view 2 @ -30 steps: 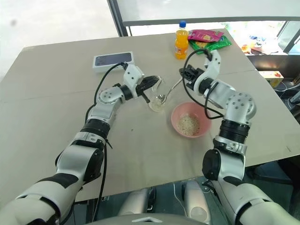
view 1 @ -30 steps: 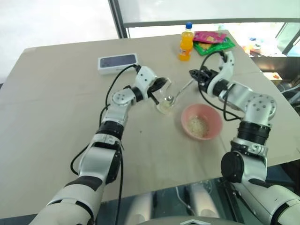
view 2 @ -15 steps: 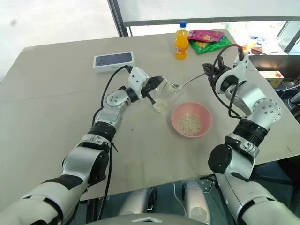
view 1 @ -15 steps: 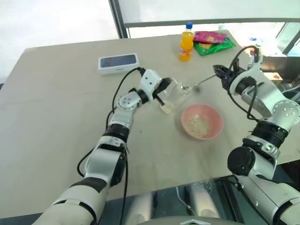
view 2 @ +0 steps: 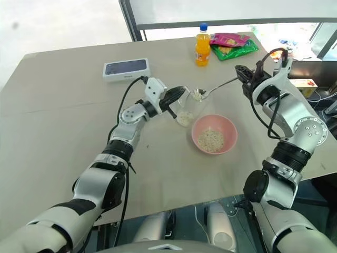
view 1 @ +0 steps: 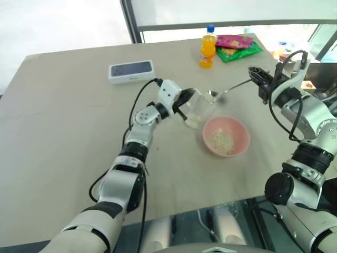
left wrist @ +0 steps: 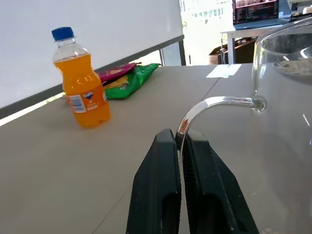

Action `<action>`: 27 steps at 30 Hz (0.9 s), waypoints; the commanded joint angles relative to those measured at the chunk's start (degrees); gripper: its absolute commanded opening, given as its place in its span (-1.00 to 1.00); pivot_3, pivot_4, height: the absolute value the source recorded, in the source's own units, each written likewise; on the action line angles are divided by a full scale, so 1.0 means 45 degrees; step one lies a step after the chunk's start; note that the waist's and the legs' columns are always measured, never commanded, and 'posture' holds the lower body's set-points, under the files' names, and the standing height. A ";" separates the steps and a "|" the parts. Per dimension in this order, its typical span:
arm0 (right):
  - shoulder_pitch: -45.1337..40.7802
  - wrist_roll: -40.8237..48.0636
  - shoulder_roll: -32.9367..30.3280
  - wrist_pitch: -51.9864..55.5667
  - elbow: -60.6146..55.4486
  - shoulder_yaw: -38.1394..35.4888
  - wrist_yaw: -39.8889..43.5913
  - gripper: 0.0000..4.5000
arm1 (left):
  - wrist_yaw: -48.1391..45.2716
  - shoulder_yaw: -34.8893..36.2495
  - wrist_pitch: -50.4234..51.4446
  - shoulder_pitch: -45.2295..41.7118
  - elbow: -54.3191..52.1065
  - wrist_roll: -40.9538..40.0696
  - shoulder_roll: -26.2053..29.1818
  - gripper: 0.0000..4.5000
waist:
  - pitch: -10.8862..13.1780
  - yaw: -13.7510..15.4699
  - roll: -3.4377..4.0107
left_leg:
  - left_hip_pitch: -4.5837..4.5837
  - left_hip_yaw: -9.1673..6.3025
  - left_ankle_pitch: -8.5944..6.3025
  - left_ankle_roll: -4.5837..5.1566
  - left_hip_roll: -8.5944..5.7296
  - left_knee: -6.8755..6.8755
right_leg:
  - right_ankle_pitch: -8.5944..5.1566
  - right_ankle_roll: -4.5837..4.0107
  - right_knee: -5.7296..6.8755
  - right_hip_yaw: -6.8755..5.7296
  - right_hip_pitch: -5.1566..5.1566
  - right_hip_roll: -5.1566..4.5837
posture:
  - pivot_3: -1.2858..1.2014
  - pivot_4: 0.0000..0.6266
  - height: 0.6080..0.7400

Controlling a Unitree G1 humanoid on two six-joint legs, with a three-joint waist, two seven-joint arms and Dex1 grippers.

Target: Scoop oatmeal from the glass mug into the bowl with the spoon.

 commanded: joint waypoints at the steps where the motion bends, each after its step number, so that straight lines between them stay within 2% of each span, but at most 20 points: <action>1: 0.0116 0.0561 -0.0357 -0.0479 -0.0463 0.0374 0.0730 -1.00 | -0.0365 0.0181 -0.0387 0.0011 -0.0216 -0.0316 0.0055 -0.95 | 0.0000 0.0002 0.0000 | 0.0000 -0.0001 0.0000 0.0000 0.0000 0.0000 | 0.0000 0.0000 0.0000 -0.0001 0.0000 0.0000 | 0.03 -0.52 1.00; 17: 0.0669 0.2090 -0.1705 -0.1077 -0.0212 0.1027 0.0880 -1.00 | -0.0250 0.0301 -0.0548 0.0168 0.0000 -0.0122 0.0422 -0.95 | 0.0000 0.0021 0.0000 | 0.0000 0.0000 0.0000 0.0004 0.0001 0.0001 | 0.0000 0.0000 -0.0001 0.0001 0.0001 -0.0001 | 0.03 -0.52 1.00; 27: 0.1667 0.4123 -0.2564 -0.1184 -0.0880 0.1347 0.0173 -1.00 | -0.0100 0.0427 -0.0767 0.0216 0.0514 -0.0088 0.0843 -0.95 | 0.0000 0.0027 -0.0001 | 0.0001 0.0002 -0.0002 0.0008 0.0002 0.0001 | 0.0000 0.0000 -0.0003 0.0003 0.0006 -0.0002 | 0.03 -0.52 1.00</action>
